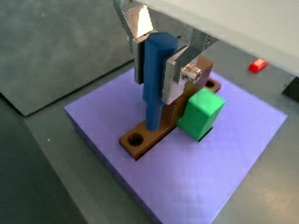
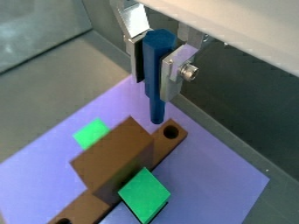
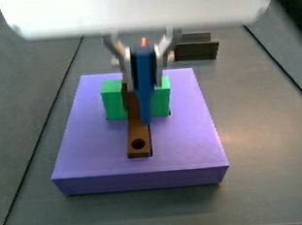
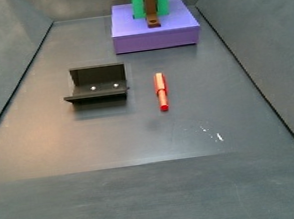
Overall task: Pick up the blue object. Move up. Place the blue object on the fixture. Regrasp the blue object. Move to above the board. Insert the blue object.
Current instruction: Insert the blue object.
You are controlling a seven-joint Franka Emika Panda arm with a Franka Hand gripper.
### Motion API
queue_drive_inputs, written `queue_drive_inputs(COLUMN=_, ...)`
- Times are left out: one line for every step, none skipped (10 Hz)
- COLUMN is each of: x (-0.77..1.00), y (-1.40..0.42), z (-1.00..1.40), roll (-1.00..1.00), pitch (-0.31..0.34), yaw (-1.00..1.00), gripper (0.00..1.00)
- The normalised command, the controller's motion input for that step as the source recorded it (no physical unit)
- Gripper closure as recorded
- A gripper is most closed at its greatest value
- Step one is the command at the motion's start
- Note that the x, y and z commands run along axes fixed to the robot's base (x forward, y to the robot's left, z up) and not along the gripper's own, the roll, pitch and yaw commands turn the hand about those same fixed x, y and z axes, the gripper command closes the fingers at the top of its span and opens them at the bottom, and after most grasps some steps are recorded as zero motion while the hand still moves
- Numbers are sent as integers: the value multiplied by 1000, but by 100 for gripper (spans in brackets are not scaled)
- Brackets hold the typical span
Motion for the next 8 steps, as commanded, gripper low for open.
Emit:
queue_drive_inputs(x=-3, y=-86, z=-489, roll=0, pitch=0, yaw=-29, gripper=100)
queue_drive_inputs(x=-57, y=-57, z=-477, roll=0, pitch=0, yaw=-31, gripper=100)
queue_drive_inputs(x=-40, y=-43, z=-420, roll=-51, pitch=0, yaw=-17, gripper=100)
queue_drive_inputs(x=-29, y=-40, z=-249, roll=-87, pitch=0, yaw=0, gripper=100)
queue_drive_inputs(x=-31, y=-143, z=0, roll=-106, pitch=0, yaw=0, gripper=100)
queue_drive_inputs(x=0, y=-183, z=0, roll=-120, pitch=0, yaw=6, gripper=100)
queue_drive_inputs(x=-20, y=-97, z=0, roll=-97, pitch=0, yaw=0, gripper=100)
queue_drive_inputs(x=-49, y=-34, z=-23, roll=-109, pitch=0, yaw=0, gripper=100)
